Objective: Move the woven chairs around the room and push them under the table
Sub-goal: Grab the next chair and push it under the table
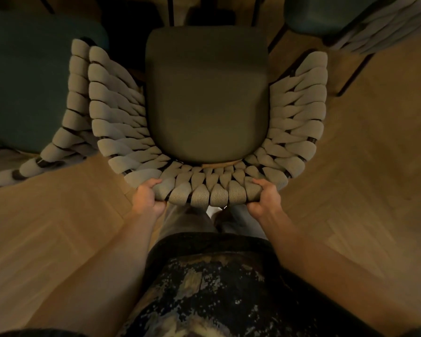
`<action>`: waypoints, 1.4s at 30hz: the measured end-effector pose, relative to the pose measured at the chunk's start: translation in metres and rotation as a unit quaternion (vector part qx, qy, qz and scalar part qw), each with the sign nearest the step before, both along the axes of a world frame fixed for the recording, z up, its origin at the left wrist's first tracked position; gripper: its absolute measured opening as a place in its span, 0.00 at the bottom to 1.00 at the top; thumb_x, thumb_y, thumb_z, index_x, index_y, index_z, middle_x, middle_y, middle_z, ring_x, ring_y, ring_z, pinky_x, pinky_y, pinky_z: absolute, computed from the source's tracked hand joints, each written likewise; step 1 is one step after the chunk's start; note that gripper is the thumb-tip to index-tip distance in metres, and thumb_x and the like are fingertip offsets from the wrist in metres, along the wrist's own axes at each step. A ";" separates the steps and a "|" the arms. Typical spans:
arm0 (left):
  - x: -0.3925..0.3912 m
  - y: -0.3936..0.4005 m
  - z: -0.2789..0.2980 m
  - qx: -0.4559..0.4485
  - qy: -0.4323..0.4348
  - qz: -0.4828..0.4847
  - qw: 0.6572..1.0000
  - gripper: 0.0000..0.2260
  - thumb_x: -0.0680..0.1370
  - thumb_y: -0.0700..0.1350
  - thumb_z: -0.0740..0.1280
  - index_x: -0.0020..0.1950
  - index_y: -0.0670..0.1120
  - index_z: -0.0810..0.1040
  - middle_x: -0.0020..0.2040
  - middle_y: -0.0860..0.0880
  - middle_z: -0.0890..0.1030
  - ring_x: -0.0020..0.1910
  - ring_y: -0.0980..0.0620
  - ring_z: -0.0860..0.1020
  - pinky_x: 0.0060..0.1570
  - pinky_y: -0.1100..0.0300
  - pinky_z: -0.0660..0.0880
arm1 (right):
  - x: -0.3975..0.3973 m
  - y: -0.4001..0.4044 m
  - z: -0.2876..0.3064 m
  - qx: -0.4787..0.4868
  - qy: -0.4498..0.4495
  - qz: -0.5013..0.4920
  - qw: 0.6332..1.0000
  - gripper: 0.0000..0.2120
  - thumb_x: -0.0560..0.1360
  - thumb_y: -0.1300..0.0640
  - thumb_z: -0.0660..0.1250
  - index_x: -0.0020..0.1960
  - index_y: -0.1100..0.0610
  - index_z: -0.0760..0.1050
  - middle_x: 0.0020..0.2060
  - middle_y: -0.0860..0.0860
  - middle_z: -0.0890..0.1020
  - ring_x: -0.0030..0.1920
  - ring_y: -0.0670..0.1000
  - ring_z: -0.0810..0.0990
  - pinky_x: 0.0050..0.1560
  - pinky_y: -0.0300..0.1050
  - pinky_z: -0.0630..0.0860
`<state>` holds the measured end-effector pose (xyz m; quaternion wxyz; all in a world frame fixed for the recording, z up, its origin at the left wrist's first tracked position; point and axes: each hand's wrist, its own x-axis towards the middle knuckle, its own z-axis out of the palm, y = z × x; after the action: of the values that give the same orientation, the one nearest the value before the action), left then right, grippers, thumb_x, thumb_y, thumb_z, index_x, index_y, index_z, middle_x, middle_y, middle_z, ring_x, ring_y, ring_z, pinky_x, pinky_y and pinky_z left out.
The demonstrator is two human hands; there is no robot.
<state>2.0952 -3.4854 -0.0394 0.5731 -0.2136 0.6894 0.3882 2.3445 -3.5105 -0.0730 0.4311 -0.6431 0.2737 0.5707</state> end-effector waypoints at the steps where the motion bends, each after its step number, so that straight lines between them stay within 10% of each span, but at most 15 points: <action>1: 0.000 0.004 0.003 0.006 -0.002 0.001 1.000 0.07 0.77 0.31 0.65 0.51 0.40 0.73 0.51 0.38 0.78 0.48 0.40 0.80 0.40 0.45 0.78 | 0.000 0.004 0.004 0.005 0.000 -0.006 1.000 0.24 0.73 0.71 0.69 0.68 0.59 0.75 0.59 0.62 0.82 0.57 0.66 0.82 0.55 0.66 0.81; 7: -0.007 0.032 0.017 0.026 -0.005 -0.004 1.000 0.12 0.77 0.32 0.65 0.60 0.40 0.74 0.54 0.38 0.79 0.49 0.39 0.81 0.28 0.50 0.80 | 0.000 0.030 0.031 0.032 0.023 -0.007 0.999 0.20 0.74 0.70 0.69 0.65 0.60 0.76 0.57 0.63 0.83 0.54 0.65 0.83 0.36 0.58 0.83; 19: -0.013 0.098 0.011 0.051 -0.019 -0.021 0.998 0.06 0.78 0.32 0.63 0.52 0.40 0.75 0.50 0.39 0.80 0.47 0.41 0.82 0.39 0.48 0.80 | -0.007 0.096 0.031 0.023 -0.002 -0.010 1.000 0.26 0.72 0.69 0.71 0.68 0.57 0.74 0.59 0.61 0.83 0.55 0.65 0.83 0.40 0.63 0.84; 23: -0.014 0.133 -0.008 0.047 0.006 -0.002 0.999 0.19 0.74 0.30 0.68 0.64 0.40 0.74 0.59 0.36 0.79 0.54 0.36 0.82 0.51 0.40 0.81 | -0.004 0.130 0.029 0.030 -0.008 0.000 1.000 0.23 0.74 0.69 0.70 0.68 0.59 0.74 0.58 0.61 0.82 0.53 0.64 0.83 0.32 0.58 0.82; 28: -0.011 0.169 -0.020 0.038 0.026 -0.030 0.999 0.24 0.72 0.31 0.69 0.67 0.41 0.72 0.59 0.36 0.78 0.55 0.36 0.81 0.40 0.43 0.82 | 0.000 0.155 0.016 0.022 -0.012 0.024 0.999 0.21 0.75 0.67 0.70 0.67 0.59 0.74 0.58 0.61 0.82 0.54 0.63 0.84 0.36 0.56 0.83; 34: -0.013 0.200 -0.036 0.020 0.050 -0.054 0.997 0.23 0.71 0.33 0.70 0.65 0.41 0.74 0.62 0.36 0.78 0.57 0.35 0.80 0.56 0.37 0.79 | 0.002 0.179 0.003 0.008 -0.015 0.037 0.999 0.20 0.76 0.65 0.71 0.67 0.59 0.74 0.58 0.60 0.82 0.55 0.63 0.84 0.47 0.61 0.84; 42: -0.009 0.202 -0.036 0.006 0.064 -0.071 0.995 0.20 0.75 0.32 0.65 0.67 0.40 0.73 0.57 0.37 0.76 0.53 0.37 0.79 0.40 0.44 0.79 | 0.003 0.184 -0.004 -0.007 -0.015 0.048 0.999 0.19 0.75 0.68 0.69 0.65 0.60 0.74 0.57 0.61 0.82 0.54 0.63 0.84 0.47 0.61 0.83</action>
<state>2.0861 -3.2835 -0.0750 0.5554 -0.1351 0.7357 0.3634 2.3471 -3.3261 -0.0765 0.4025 -0.6667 0.2400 0.5795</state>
